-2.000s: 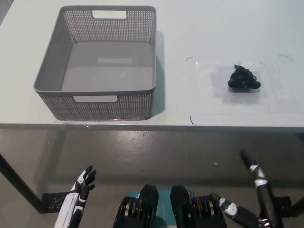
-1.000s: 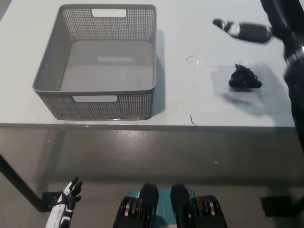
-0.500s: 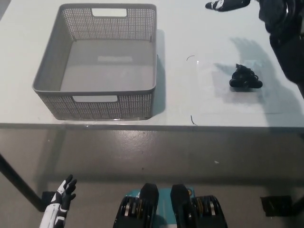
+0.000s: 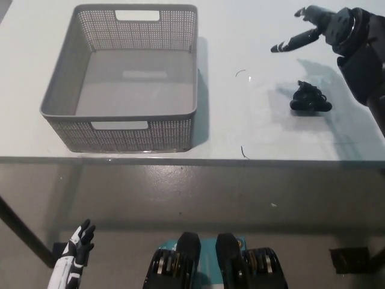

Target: Use the right hand to pick up a webcam and put it into a container on the left side

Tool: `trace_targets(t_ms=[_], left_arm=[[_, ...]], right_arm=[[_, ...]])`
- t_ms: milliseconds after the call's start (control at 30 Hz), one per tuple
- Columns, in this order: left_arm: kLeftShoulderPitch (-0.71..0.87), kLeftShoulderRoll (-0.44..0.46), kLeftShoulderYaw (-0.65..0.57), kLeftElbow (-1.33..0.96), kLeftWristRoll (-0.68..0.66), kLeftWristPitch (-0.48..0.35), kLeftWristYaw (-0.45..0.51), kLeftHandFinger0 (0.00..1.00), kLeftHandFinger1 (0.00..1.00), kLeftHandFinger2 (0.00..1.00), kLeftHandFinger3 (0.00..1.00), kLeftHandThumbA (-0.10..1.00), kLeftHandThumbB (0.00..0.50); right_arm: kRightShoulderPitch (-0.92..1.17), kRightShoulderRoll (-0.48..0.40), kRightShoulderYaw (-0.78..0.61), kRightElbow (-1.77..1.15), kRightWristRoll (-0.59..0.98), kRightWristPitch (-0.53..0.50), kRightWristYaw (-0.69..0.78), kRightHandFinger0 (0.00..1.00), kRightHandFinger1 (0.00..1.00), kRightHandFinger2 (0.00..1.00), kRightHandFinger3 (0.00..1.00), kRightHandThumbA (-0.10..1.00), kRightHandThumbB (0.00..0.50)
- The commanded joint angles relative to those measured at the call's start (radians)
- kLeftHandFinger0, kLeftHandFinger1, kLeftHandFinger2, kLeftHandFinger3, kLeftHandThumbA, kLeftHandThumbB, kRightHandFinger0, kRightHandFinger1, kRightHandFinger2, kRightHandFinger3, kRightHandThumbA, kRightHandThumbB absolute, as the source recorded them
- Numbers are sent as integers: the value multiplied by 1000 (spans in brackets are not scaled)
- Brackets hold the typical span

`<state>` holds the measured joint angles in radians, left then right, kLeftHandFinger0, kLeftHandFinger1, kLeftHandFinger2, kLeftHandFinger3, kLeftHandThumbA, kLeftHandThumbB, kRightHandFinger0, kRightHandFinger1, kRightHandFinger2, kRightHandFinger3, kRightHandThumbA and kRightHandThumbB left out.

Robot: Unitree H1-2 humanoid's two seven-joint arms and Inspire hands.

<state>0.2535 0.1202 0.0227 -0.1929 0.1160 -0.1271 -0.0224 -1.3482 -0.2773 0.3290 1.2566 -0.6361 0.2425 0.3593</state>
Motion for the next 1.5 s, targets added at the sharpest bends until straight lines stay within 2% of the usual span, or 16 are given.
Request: trace_targets(t_ms=[0, 100, 367, 533, 600, 667, 767, 867, 900, 967, 1000, 1067, 1133, 1233, 1400, 1467], left_arm=[[1, 13, 9, -34, -10, -30, 0, 1000, 1000, 1000, 1000, 1000, 48], [6, 12, 11, -44, -10, -17, 0, 1000, 1000, 1000, 1000, 1000, 70], [6, 14, 11, -40, -22, -25, -7, 1000, 1000, 1000, 1000, 1000, 62], [11, 9, 15, -39, -17, -26, 1, 1000, 1000, 1000, 1000, 1000, 74], [12, 10, 16, -35, -17, -37, 2, 1000, 1000, 1000, 1000, 1000, 59], [11, 10, 17, -34, -18, -43, 2, 1000, 1000, 1000, 1000, 1000, 55], [11, 9, 19, -34, -17, -44, 2, 1000, 1000, 1000, 1000, 1000, 80], [14, 9, 20, -30, -13, -54, 5, 1000, 1000, 1000, 1000, 1000, 81], [11, 11, 22, -27, -17, -60, 4, 1000, 1000, 1000, 1000, 1000, 81], [10, 10, 22, -24, -23, -69, 2, 1000, 1000, 1000, 1000, 1000, 79], [11, 10, 22, -26, -23, -69, 2, 1000, 1000, 1000, 1000, 1000, 77], [8, 9, 24, -24, -19, -76, 4, 1000, 1000, 1000, 1000, 1000, 71], [11, 9, 27, -25, -25, -76, 3, 1000, 1000, 1000, 1000, 1000, 82], [15, 8, 28, -26, -26, -84, 3, 1000, 1000, 1000, 1000, 1000, 80], [17, 11, 36, -29, -30, -82, 2, 1000, 1000, 1000, 1000, 1000, 59], [18, 11, 38, -32, -31, -77, 1, 1000, 1000, 1000, 1000, 1000, 82]], right_arm=[[-70, -12, 7, 16, 41, -55, 0, 1000, 1000, 1000, 1000, 882, 500], [-62, -6, 28, 44, 33, -62, -19, 1000, 1000, 1000, 1000, 913, 500], [-32, -4, 39, 85, 59, -88, -22, 1000, 1000, 1000, 1000, 947, 475], [-19, 13, 51, 107, 59, -100, -25, 1000, 1000, 1000, 1000, 956, 492], [-15, 21, 60, 115, 54, -91, -23, 1000, 1000, 1000, 1000, 973, 494], [-9, 25, 62, 121, 57, -90, -27, 1000, 1000, 1000, 1000, 949, 483], [4, 31, 56, 129, 68, -83, -32, 1000, 1000, 1000, 1000, 928, 480], [17, 37, 41, 136, 87, -78, -32, 1000, 1000, 1000, 1000, 888, 463], [20, 39, 51, 139, 80, -78, -25, 1000, 1000, 1000, 1000, 905, 462], [23, 44, 72, 145, 66, -67, -31, 1000, 1000, 1000, 1000, 925, 484], [25, 45, 73, 147, 67, -65, -31, 1000, 1000, 1000, 1000, 916, 479], [29, 48, 70, 154, 77, -59, -35, 1000, 1000, 1000, 1000, 873, 471], [34, 50, 77, 160, 73, -57, -46, 1000, 1000, 1000, 1000, 849, 497], [41, 45, 90, 166, 66, -53, -51, 1000, 1000, 1000, 1000, 797, 500], [33, 30, 131, 172, 41, -40, -46, 1000, 1000, 1000, 1000, 854, 500], [33, 20, 133, 176, 51, -42, -47, 1000, 1000, 1000, 1000, 845, 500]])
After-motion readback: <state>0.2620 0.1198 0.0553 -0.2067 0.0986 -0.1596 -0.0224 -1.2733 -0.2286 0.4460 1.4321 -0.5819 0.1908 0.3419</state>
